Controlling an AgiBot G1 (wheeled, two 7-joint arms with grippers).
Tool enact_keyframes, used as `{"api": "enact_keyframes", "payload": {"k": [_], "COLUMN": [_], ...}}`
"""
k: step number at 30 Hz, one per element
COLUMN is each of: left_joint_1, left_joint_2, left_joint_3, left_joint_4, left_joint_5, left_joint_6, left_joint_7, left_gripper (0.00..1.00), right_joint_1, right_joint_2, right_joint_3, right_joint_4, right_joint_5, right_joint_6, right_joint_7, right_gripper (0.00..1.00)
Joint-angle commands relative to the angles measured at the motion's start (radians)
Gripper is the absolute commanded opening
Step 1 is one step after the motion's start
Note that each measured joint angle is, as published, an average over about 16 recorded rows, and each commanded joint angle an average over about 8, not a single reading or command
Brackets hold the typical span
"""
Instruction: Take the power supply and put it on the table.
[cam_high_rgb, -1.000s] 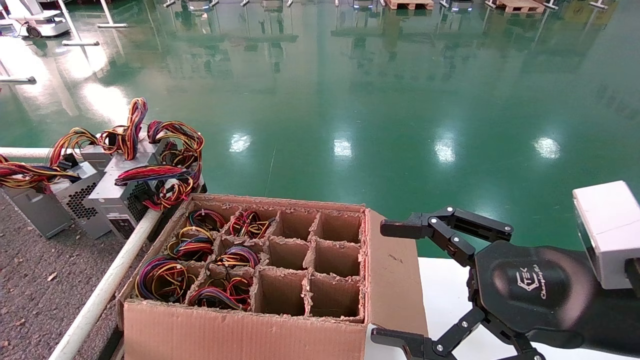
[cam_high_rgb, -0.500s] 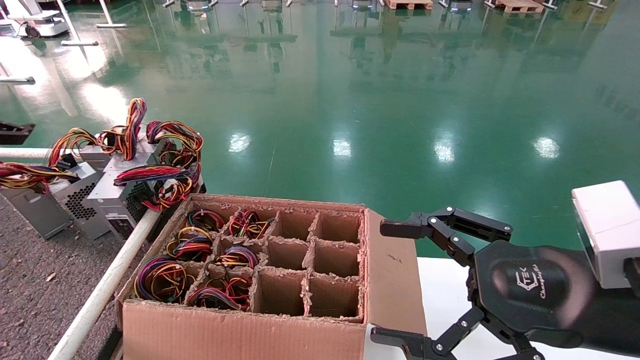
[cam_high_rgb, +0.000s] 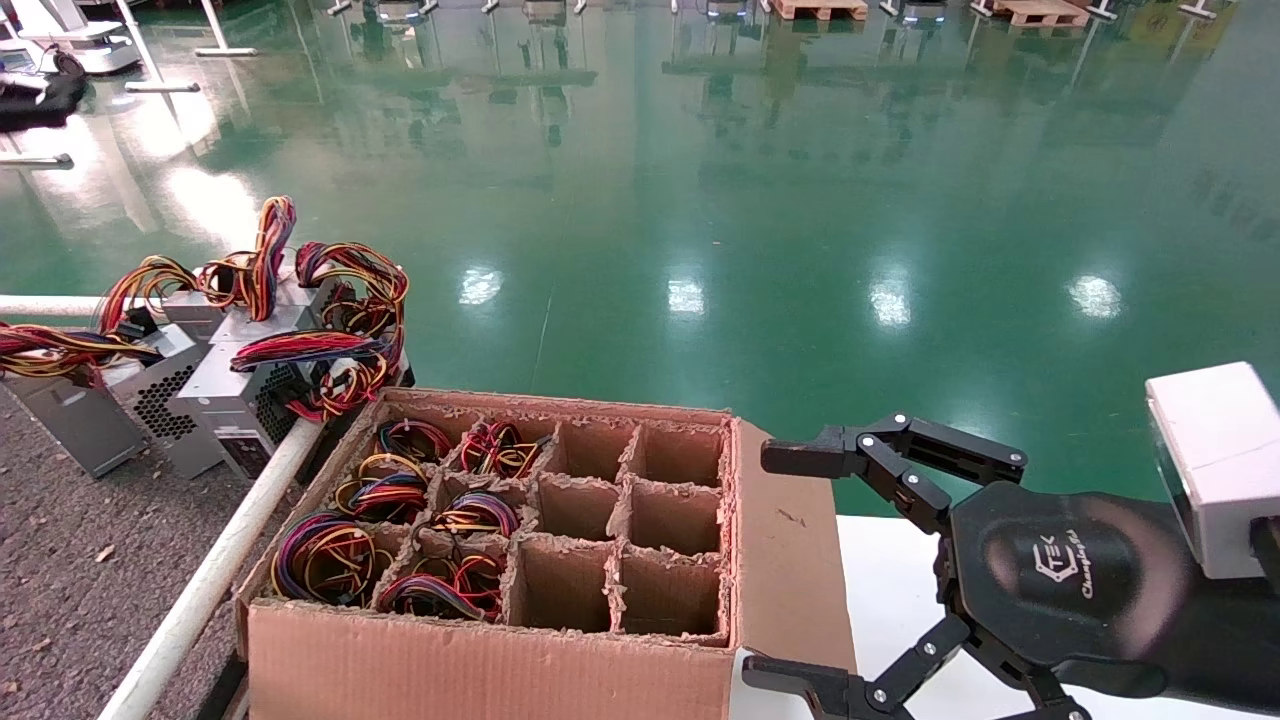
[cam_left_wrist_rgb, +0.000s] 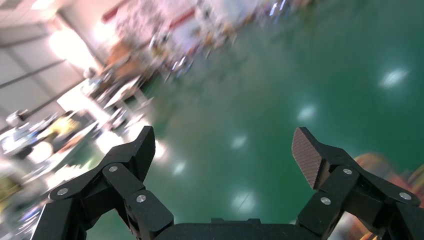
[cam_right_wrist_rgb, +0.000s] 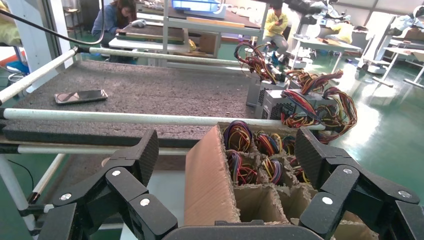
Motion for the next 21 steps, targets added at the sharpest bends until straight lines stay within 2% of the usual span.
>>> {"api": "enact_keyframes", "payload": {"k": [1, 10, 21], "left_joint_1": [0.020, -0.004, 0.136], "left_joint_2": [-0.008, 0.005, -0.044], "left_joint_3": [-0.040, -0.134, -0.158], "left_joint_4": [-0.052, -0.074, -0.251], "left_joint_5": [-0.059, -0.203, -0.278], "left_joint_6": [0.016, 0.075, 0.218], "left_joint_7": [0.026, -0.014, -0.078], "left_gripper": [1.00, 1.00, 1.00], "right_joint_1": [0.000, 0.000, 0.000], "right_joint_2": [0.000, 0.000, 0.000], "right_joint_3": [0.000, 0.000, 0.000], "right_joint_4": [0.000, 0.000, -0.001], "right_joint_5": [0.000, 0.000, 0.000], "right_joint_6": [0.000, 0.000, 0.000], "right_joint_7": [0.000, 0.000, 0.000], "right_gripper": [1.00, 1.00, 1.00]}}
